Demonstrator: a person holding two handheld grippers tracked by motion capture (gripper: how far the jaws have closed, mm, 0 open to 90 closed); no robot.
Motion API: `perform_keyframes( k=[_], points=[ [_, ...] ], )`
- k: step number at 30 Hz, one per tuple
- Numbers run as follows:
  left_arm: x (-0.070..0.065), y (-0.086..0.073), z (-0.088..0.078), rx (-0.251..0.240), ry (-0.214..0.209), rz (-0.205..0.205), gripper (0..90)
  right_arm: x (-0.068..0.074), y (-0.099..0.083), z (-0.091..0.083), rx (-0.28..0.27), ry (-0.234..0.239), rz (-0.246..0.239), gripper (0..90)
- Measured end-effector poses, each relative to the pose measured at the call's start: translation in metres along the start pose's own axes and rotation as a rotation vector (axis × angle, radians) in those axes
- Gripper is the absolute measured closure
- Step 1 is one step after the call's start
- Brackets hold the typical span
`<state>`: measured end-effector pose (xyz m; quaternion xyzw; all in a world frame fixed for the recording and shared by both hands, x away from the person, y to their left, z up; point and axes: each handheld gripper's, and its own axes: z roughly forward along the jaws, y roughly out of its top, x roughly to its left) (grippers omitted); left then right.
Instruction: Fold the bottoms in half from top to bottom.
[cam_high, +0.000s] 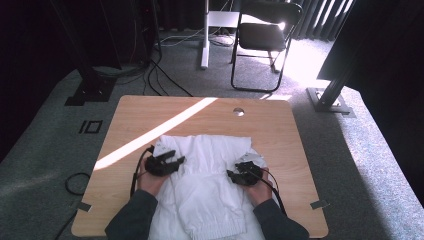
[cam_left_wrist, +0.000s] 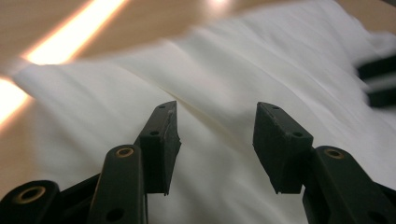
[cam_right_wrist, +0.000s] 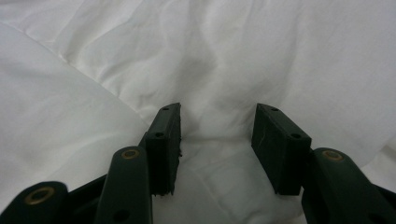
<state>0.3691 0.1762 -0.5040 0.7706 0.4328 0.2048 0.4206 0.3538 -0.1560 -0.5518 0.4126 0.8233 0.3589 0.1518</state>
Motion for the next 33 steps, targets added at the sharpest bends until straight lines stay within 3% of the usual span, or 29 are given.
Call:
perform_keyframes(
  k=[3,5,8,10,13,15,17,19,22,23,24,26,27,29,31,33],
  points=[
    [0.028,0.019,0.003,-0.023,0.082,-0.054,49.3,-0.008,0.002,-0.001,-0.001,0.041,0.028,52.1],
    [0.043,0.026,0.008,-0.013,0.109,-0.096,46.9,-0.011,0.004,-0.005,-0.030,0.049,0.018,51.7],
    [0.056,0.030,0.018,0.006,0.132,-0.140,44.7,-0.021,0.011,-0.015,-0.089,0.016,0.019,51.5],
    [0.061,0.029,0.023,0.018,0.126,-0.165,43.1,-0.035,0.018,-0.022,-0.135,-0.029,0.052,50.3],
    [0.063,0.023,0.033,0.055,0.113,-0.181,41.1,-0.064,0.031,-0.026,-0.166,-0.084,0.143,48.7],
    [0.065,0.020,0.037,0.070,0.103,-0.194,41.1,-0.087,0.039,-0.022,-0.172,-0.112,0.212,47.8],
    [0.066,0.018,0.041,0.082,0.089,-0.204,45.6,-0.101,0.045,-0.014,-0.157,-0.127,0.251,47.6],
    [0.067,0.017,0.043,0.085,0.081,-0.195,53.3,-0.111,0.050,-0.004,-0.152,-0.121,0.275,47.5],
    [0.067,0.016,0.044,0.096,0.073,-0.179,69.1,-0.116,0.056,0.013,-0.127,-0.069,0.280,47.7],
    [0.067,0.016,0.044,0.101,0.069,-0.173,73.6,-0.115,0.058,0.019,-0.104,-0.048,0.272,49.5],
    [0.067,0.015,0.043,0.099,0.066,-0.171,77.9,-0.114,0.058,0.024,-0.088,-0.026,0.264,57.4],
    [0.069,0.012,0.040,0.090,0.063,-0.178,84.4,-0.109,0.058,0.030,-0.041,-0.071,0.218,82.2],
    [0.071,0.011,0.038,0.084,0.061,-0.183,85.6,-0.107,0.058,0.030,-0.027,-0.101,0.207,89.5],
    [0.075,0.008,0.033,0.069,0.072,-0.193,87.0,-0.108,0.055,0.030,-0.013,-0.145,0.203,90.0],
    [0.084,0.002,0.025,0.035,0.074,-0.244,87.1,-0.114,0.051,0.027,-0.005,-0.202,0.204,90.0],
    [0.089,-0.002,0.019,0.012,0.070,-0.293,86.9,-0.120,0.046,0.023,-0.016,-0.176,0.242,90.0]
  ],
)
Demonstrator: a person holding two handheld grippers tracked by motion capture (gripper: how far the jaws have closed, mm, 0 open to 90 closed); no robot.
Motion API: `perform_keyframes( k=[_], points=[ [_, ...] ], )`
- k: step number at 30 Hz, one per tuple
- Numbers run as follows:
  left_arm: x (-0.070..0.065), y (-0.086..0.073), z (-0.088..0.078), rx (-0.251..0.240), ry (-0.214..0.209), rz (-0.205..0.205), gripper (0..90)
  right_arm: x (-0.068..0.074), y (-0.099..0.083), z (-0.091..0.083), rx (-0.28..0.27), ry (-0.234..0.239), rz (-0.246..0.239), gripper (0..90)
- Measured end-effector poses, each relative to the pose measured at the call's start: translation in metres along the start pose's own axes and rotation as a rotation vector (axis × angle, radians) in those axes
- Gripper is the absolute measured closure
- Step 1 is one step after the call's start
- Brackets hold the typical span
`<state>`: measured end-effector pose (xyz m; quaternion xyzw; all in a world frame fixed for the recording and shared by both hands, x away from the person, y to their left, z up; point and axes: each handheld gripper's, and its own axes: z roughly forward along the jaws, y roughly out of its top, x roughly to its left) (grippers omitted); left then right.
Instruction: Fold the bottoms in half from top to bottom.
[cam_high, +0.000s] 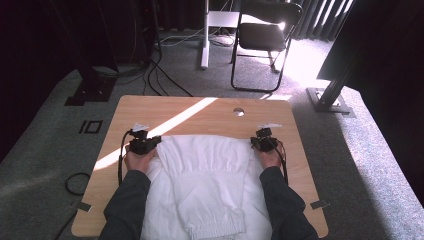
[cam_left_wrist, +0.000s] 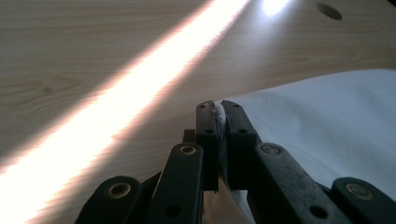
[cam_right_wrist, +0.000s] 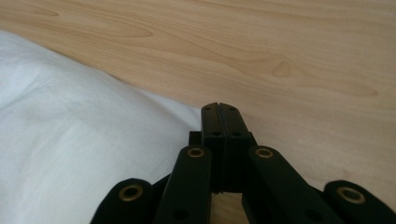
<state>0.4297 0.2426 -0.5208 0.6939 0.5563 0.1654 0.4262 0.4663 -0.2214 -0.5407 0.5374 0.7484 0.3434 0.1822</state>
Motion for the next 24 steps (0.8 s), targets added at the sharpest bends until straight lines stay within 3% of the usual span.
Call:
perform_keyframes(
  k=[4,7,8,9,12,14,15,20,23,24],
  points=[
    [0.003,-0.001,-0.007,-0.033,0.028,-0.027,86.8,0.004,0.001,-0.002,-0.004,-0.020,-0.039,90.0],
    [0.001,0.000,-0.006,-0.037,0.043,-0.018,83.6,0.005,0.005,-0.003,-0.009,-0.017,-0.023,89.6],
    [0.001,0.001,-0.004,-0.033,0.031,-0.012,76.8,0.005,0.006,-0.004,-0.020,0.004,-0.014,83.1],
    [0.001,0.001,-0.002,-0.025,0.017,-0.014,63.1,0.004,0.008,-0.005,-0.043,0.038,0.007,63.8],
    [0.000,0.002,0.005,-0.016,-0.024,-0.019,43.9,0.003,0.011,-0.006,-0.092,0.149,0.044,40.6],
    [0.001,0.001,0.011,0.026,-0.049,-0.032,35.9,0.003,0.013,-0.003,-0.076,0.144,0.057,33.3],
    [0.001,0.000,0.015,0.063,-0.036,-0.020,33.3,0.003,0.013,0.001,-0.057,0.149,0.058,29.6],
    [0.006,-0.008,0.024,0.135,-0.017,-0.029,30.4,0.007,0.008,0.014,0.034,0.155,0.029,27.7],
    [0.005,-0.009,0.025,0.147,-0.031,-0.010,38.4,0.008,0.006,0.017,0.044,0.152,0.013,31.0],
    [0.003,-0.009,0.026,0.156,-0.036,-0.007,38.4,0.009,0.006,0.016,0.050,0.148,0.022,36.2]
  ],
)
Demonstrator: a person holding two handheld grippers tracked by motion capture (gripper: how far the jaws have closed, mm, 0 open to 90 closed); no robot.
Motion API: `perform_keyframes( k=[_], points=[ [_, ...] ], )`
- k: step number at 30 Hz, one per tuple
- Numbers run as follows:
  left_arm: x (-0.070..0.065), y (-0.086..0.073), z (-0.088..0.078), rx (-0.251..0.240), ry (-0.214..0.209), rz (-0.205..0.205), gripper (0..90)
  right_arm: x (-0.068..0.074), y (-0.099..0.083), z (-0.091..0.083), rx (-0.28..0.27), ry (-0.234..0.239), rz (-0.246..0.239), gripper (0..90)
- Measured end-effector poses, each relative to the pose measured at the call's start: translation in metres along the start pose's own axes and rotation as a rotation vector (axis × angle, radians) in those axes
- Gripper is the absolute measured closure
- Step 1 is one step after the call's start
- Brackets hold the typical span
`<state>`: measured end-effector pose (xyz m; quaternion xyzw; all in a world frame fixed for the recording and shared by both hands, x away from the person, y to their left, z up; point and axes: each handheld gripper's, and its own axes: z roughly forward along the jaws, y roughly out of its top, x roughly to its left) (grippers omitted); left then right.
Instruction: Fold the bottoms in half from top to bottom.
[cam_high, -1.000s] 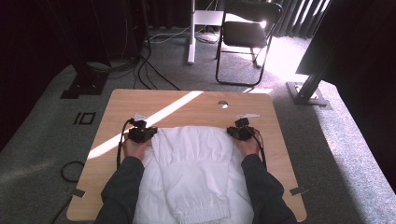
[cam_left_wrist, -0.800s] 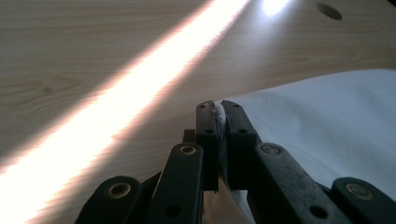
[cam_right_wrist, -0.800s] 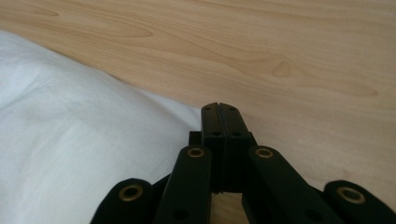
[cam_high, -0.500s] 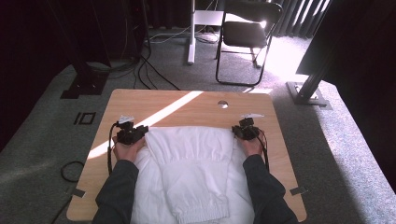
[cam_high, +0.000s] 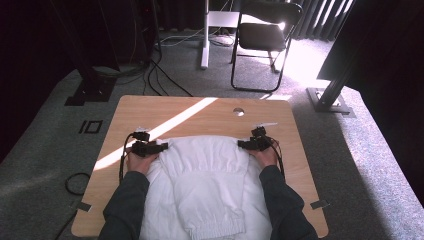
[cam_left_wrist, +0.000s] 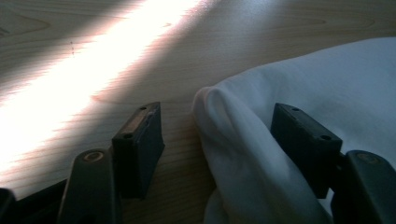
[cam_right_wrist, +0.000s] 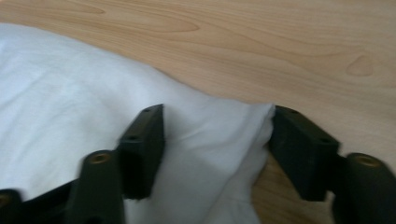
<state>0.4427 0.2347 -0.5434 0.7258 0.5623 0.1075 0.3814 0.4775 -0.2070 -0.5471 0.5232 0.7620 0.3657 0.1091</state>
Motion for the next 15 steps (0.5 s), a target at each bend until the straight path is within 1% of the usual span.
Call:
perform_keyframes(
  k=[1,2,3,4,5,6,8,10,11,14,15],
  points=[
    [-0.001,0.000,0.000,0.009,-0.018,0.007,44.7,0.001,0.000,-0.001,0.006,0.019,0.018,43.8],
    [-0.002,-0.001,0.001,0.020,-0.044,0.012,54.5,0.003,0.000,-0.001,0.015,0.031,0.015,50.6],
    [-0.005,-0.001,0.002,0.029,-0.044,0.027,63.4,0.005,0.000,-0.002,0.029,0.042,0.008,60.5],
    [-0.006,-0.001,0.002,0.031,-0.052,0.031,69.8,0.006,0.000,-0.001,0.043,0.054,-0.001,68.8],
    [-0.006,0.000,0.001,0.023,-0.057,0.028,77.8,0.008,0.000,-0.002,0.054,0.048,-0.009,75.5],
    [-0.007,0.001,-0.001,0.010,-0.059,0.023,82.1,0.009,0.001,-0.003,0.048,0.038,-0.021,82.7],
    [-0.007,0.006,-0.007,-0.017,-0.064,0.022,85.2,0.011,0.004,-0.007,0.027,0.022,-0.042,85.3],
    [-0.009,0.013,-0.014,-0.042,-0.065,0.037,85.6,0.012,0.008,-0.013,-0.001,0.009,-0.063,85.7],
    [-0.010,0.018,-0.017,-0.061,-0.065,0.043,85.7,0.012,0.011,-0.017,-0.018,0.003,-0.069,85.7],
    [-0.014,0.032,-0.026,-0.115,-0.074,0.039,85.8,0.013,0.020,-0.029,-0.076,-0.004,-0.082,85.9],
    [-0.015,0.036,-0.029,-0.135,-0.076,0.045,85.8,0.014,0.023,-0.033,-0.096,-0.009,-0.087,86.0]
  ],
)
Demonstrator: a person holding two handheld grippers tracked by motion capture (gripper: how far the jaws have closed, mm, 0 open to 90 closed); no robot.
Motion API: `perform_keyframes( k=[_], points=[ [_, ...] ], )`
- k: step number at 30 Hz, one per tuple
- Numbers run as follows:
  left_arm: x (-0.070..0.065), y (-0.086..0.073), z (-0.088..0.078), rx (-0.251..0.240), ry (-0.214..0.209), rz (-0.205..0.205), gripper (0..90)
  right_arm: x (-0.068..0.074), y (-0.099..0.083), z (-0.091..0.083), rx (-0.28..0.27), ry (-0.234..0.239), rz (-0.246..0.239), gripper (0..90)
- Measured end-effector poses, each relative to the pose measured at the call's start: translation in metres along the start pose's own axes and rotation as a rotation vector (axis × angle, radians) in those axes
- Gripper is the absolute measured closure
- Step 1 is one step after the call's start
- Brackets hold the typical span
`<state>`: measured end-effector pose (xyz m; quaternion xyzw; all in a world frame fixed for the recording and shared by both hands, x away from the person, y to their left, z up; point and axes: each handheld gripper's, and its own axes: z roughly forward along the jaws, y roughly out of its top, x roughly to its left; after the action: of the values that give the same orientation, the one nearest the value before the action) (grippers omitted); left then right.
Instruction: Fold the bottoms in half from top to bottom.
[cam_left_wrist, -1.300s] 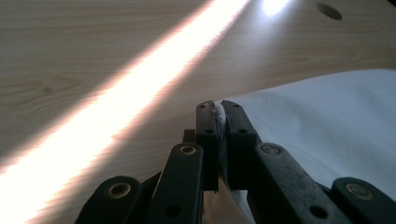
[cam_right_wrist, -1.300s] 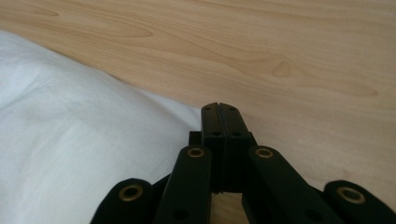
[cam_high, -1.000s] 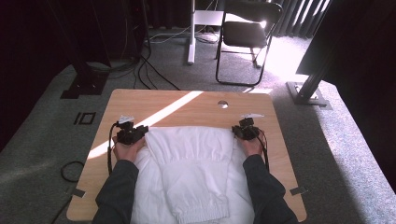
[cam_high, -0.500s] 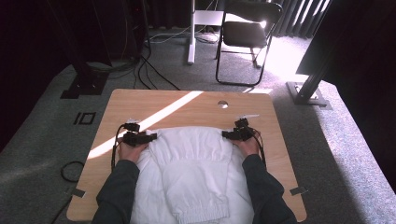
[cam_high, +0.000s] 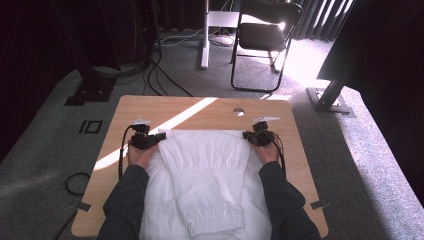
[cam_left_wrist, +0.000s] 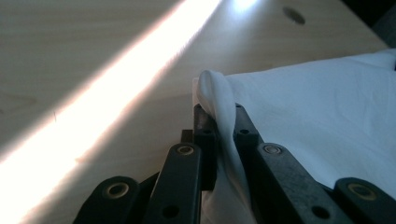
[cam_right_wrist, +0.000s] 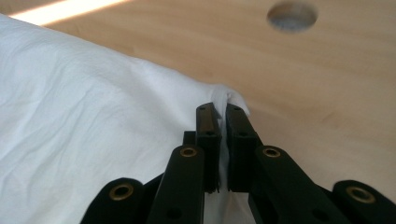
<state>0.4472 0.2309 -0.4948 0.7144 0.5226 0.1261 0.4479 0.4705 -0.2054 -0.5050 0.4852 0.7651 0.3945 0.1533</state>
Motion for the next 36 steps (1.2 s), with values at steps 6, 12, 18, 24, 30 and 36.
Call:
perform_keyframes(
  k=[6,12,18,24,30,36],
  points=[
    [-0.010,0.034,-0.017,-0.128,-0.040,0.004,85.8,-0.001,0.030,-0.033,-0.168,-0.034,-0.004,86.0],
    [-0.023,0.039,-0.038,-0.174,-0.078,0.045,85.5,0.007,0.036,-0.060,-0.248,-0.025,-0.061,85.8],
    [-0.029,0.006,-0.062,-0.176,-0.139,0.073,85.0,0.016,0.007,-0.087,-0.283,0.034,-0.088,85.6],
    [-0.040,-0.035,-0.085,-0.146,-0.159,0.135,84.2,0.031,-0.036,-0.110,-0.263,0.082,-0.130,85.4],
    [-0.049,-0.082,-0.081,-0.022,-0.148,0.158,83.2,0.041,-0.082,-0.107,-0.171,0.082,-0.155,85.2],
    [-0.058,-0.113,-0.063,0.124,-0.113,0.167,83.0,0.046,-0.116,-0.090,-0.034,0.087,-0.162,85.1]
  ],
)
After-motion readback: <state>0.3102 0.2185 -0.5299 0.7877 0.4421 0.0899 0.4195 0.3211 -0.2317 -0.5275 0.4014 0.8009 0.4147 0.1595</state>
